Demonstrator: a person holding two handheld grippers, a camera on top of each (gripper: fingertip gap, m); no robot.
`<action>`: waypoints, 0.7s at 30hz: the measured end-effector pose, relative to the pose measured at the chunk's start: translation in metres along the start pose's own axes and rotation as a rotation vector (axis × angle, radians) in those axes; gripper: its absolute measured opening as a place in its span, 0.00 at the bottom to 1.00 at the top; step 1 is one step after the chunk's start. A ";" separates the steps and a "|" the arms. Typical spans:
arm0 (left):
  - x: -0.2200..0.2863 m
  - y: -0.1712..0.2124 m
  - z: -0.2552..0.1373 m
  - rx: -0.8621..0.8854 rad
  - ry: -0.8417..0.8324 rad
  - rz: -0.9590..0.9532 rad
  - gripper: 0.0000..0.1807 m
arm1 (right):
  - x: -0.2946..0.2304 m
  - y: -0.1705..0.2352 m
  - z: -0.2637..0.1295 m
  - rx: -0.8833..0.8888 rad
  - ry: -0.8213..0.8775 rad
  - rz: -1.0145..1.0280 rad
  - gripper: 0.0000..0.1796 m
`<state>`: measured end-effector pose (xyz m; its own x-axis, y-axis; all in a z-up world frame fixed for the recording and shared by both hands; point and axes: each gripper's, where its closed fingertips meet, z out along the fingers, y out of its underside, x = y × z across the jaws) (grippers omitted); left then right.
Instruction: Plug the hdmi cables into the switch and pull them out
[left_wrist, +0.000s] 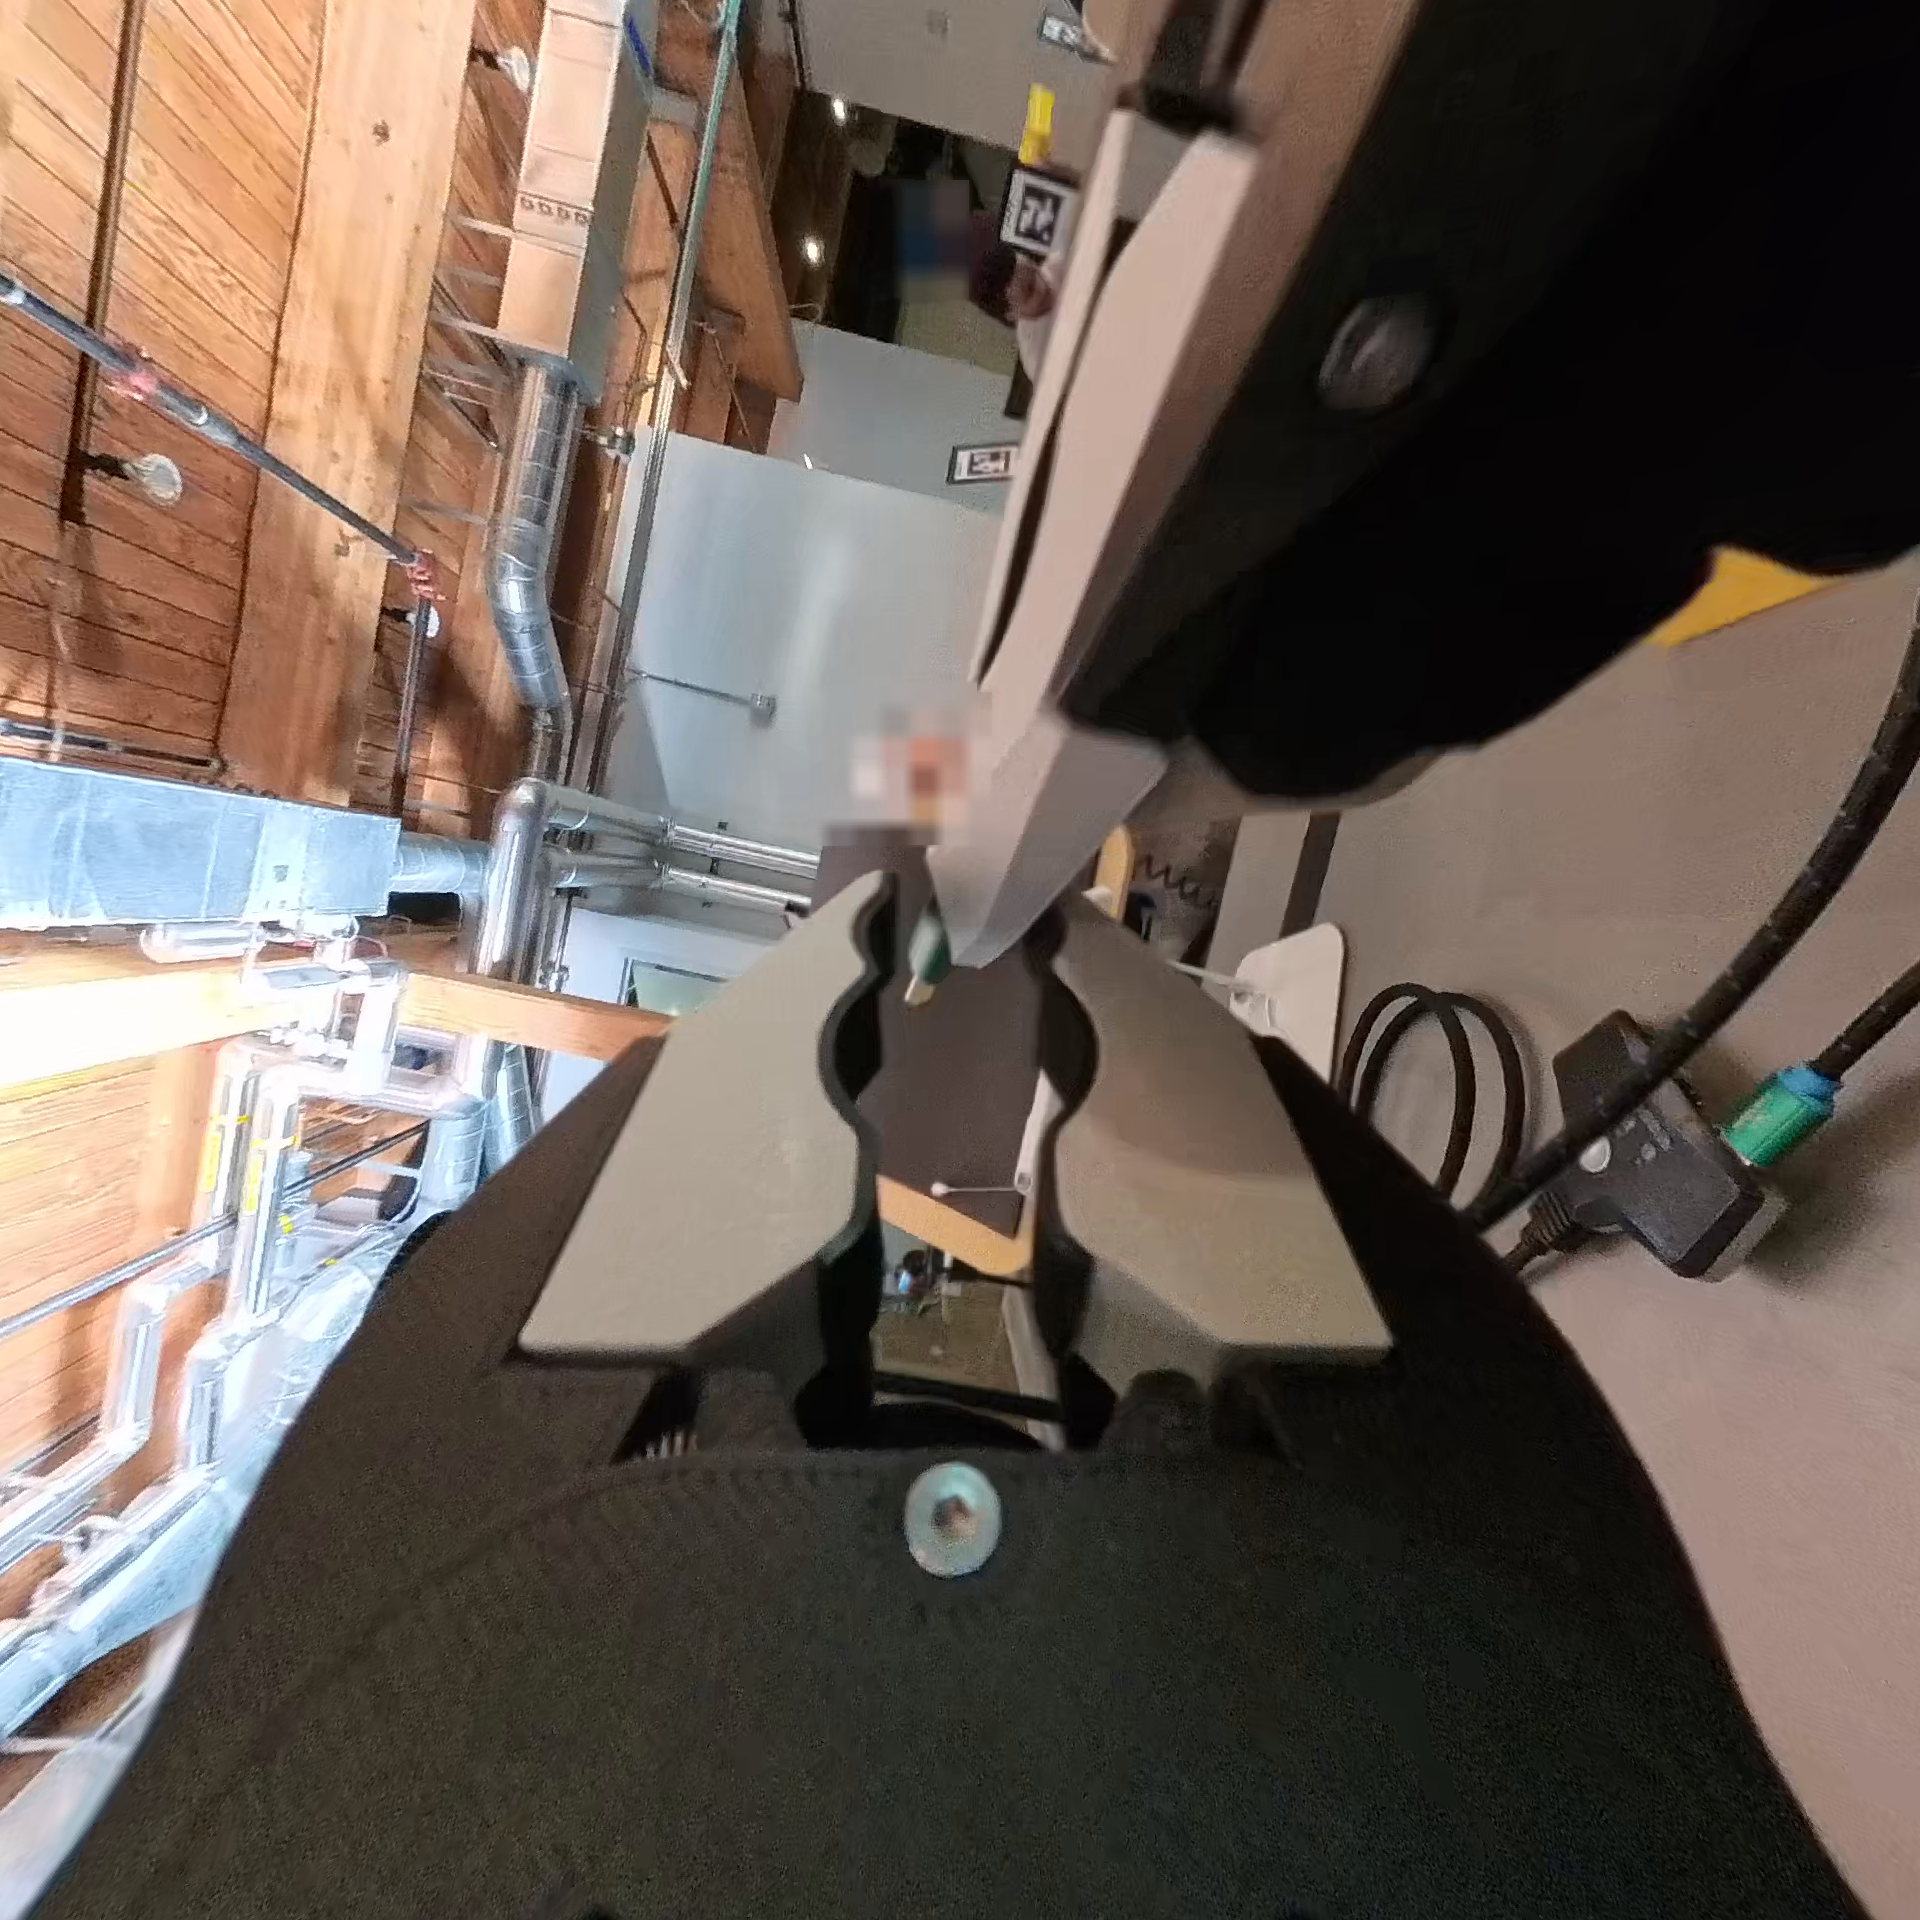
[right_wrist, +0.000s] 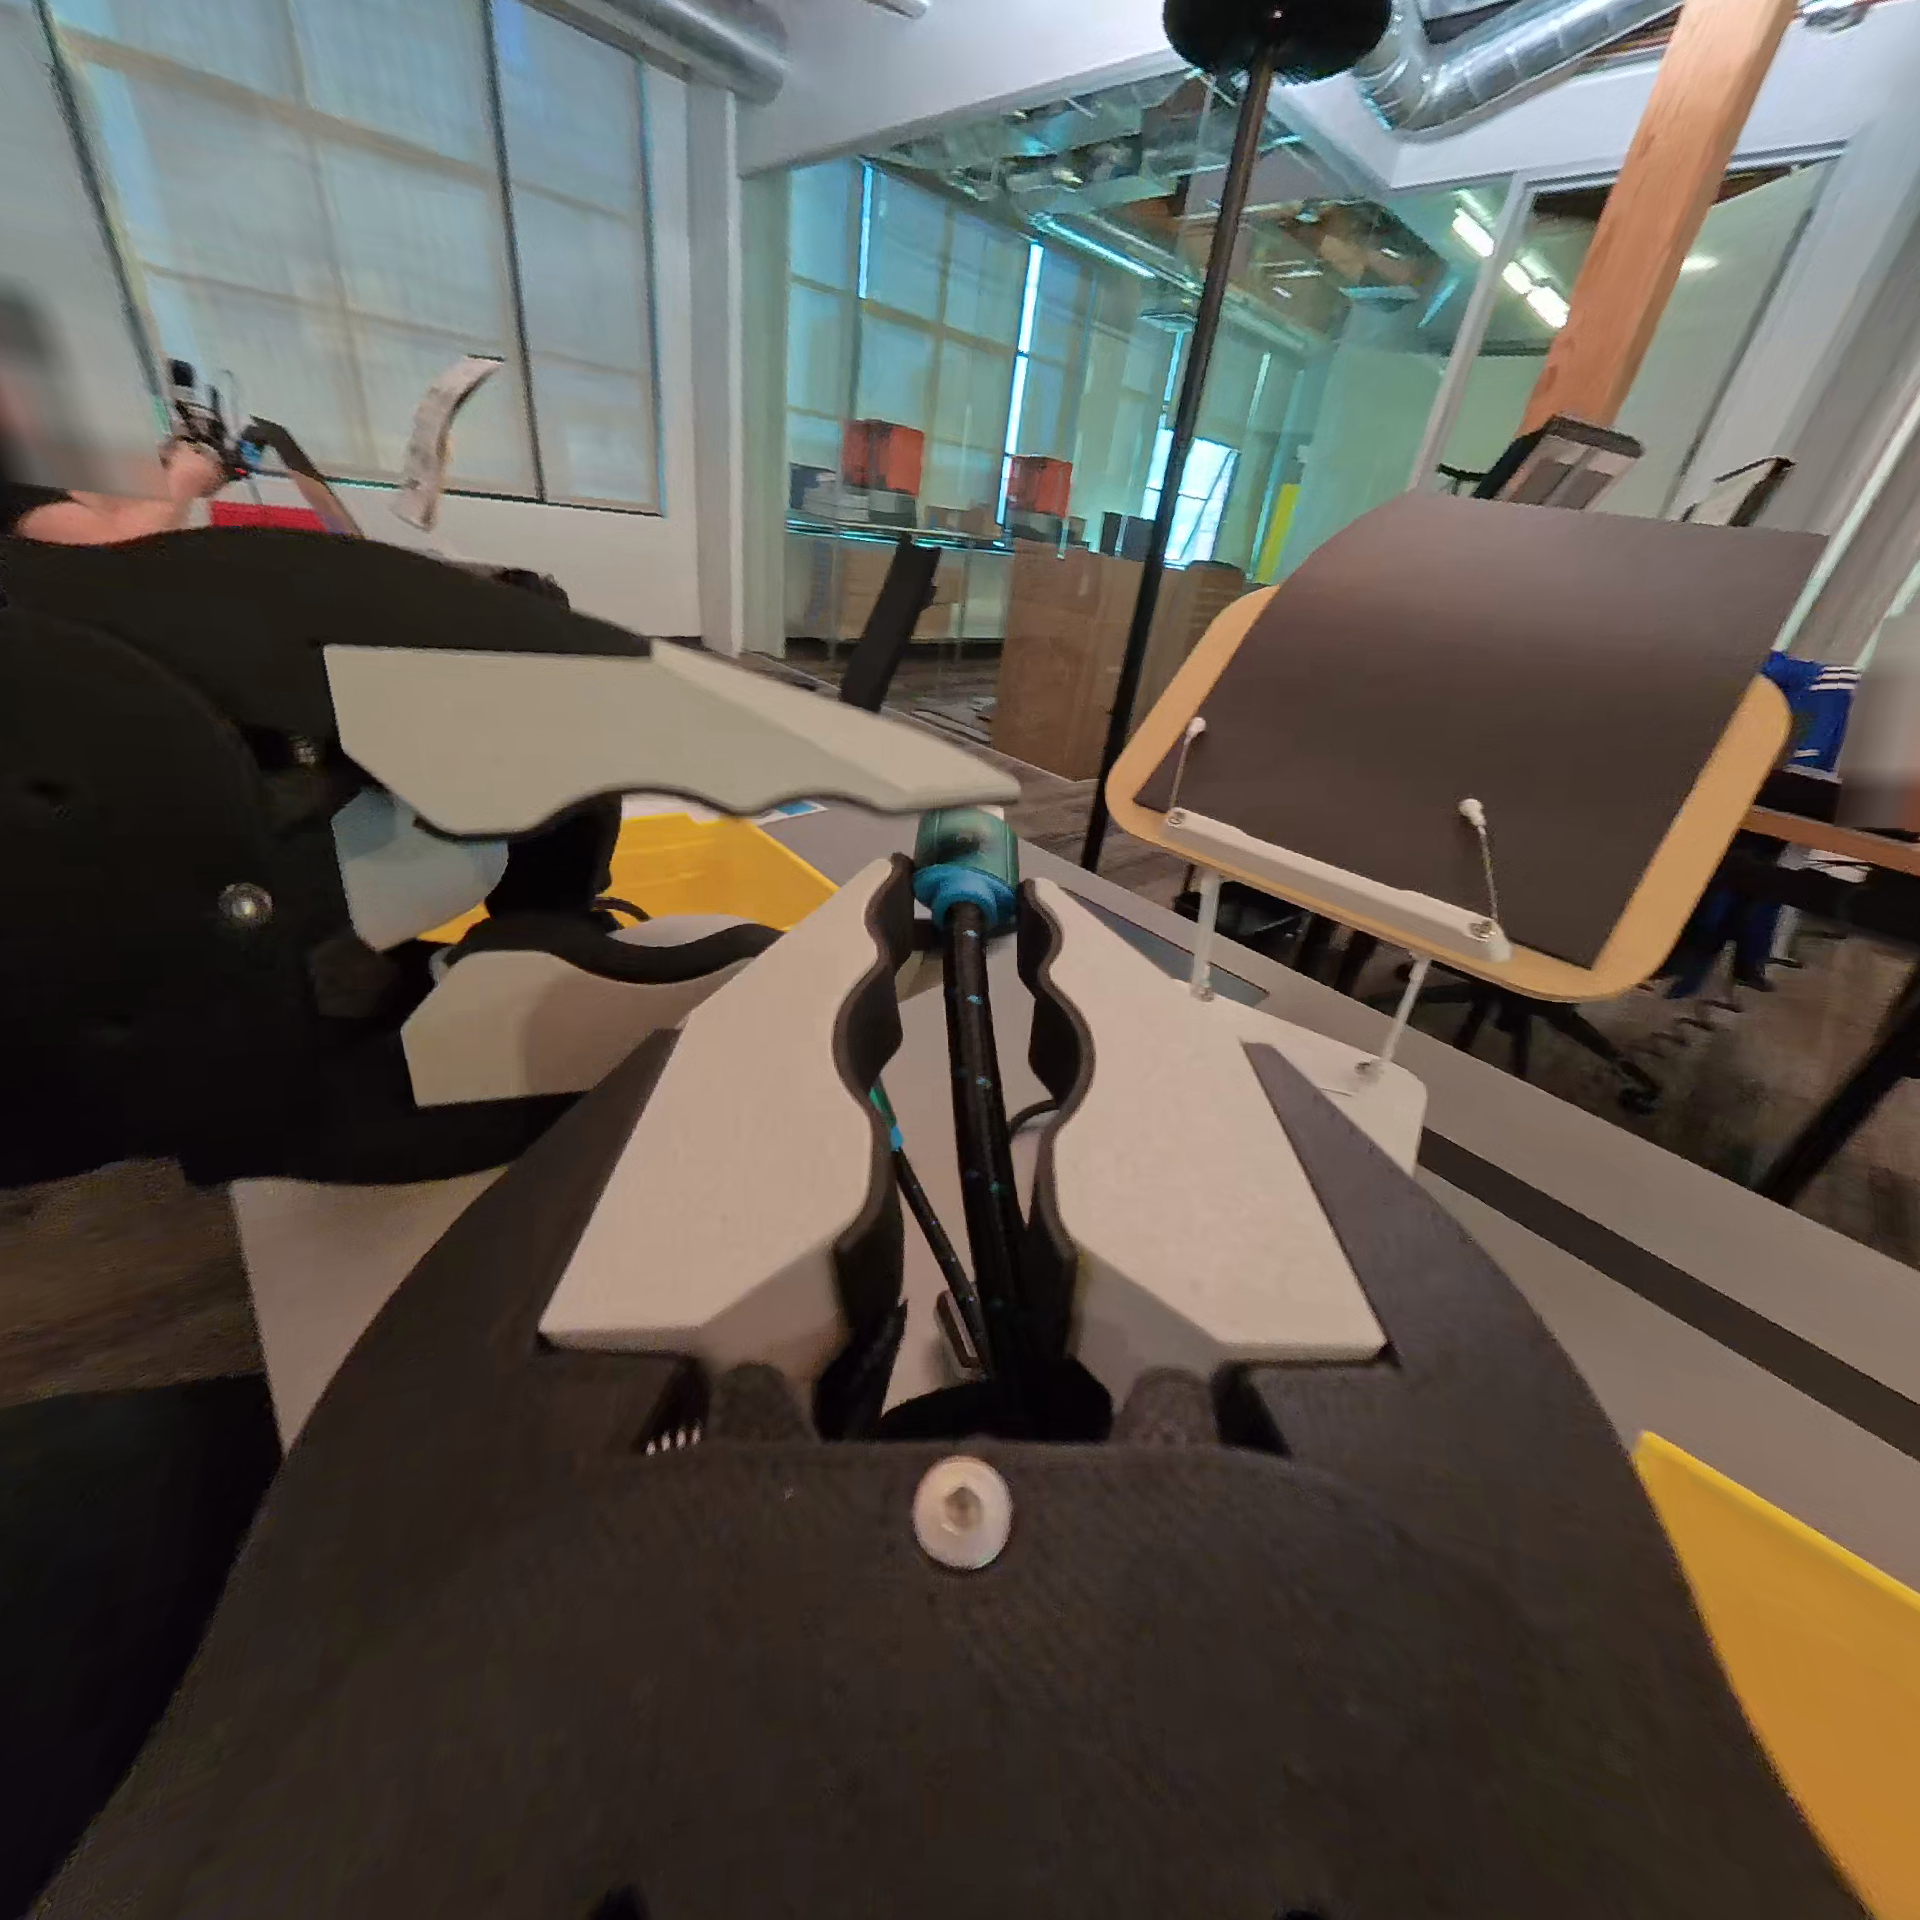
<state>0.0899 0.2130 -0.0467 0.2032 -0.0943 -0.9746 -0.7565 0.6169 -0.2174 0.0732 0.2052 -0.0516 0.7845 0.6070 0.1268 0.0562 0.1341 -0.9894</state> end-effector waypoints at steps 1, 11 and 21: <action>-0.002 0.002 -0.002 0.009 0.014 -0.015 0.16 | -0.002 0.000 -0.001 -0.005 -0.034 0.015 0.09; 0.008 -0.022 -0.044 0.205 0.258 -0.006 0.09 | -0.038 -0.007 -0.032 -0.007 -0.527 0.288 0.09; 0.005 -0.036 -0.058 0.268 0.296 -0.038 0.08 | -0.051 -0.016 -0.049 0.025 -0.706 0.406 0.09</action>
<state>0.0825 0.1451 -0.0471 0.0107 -0.3177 -0.9481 -0.5547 0.7870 -0.2700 0.0625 0.1336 -0.0457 0.1662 0.9616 -0.2182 -0.1695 -0.1901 -0.9670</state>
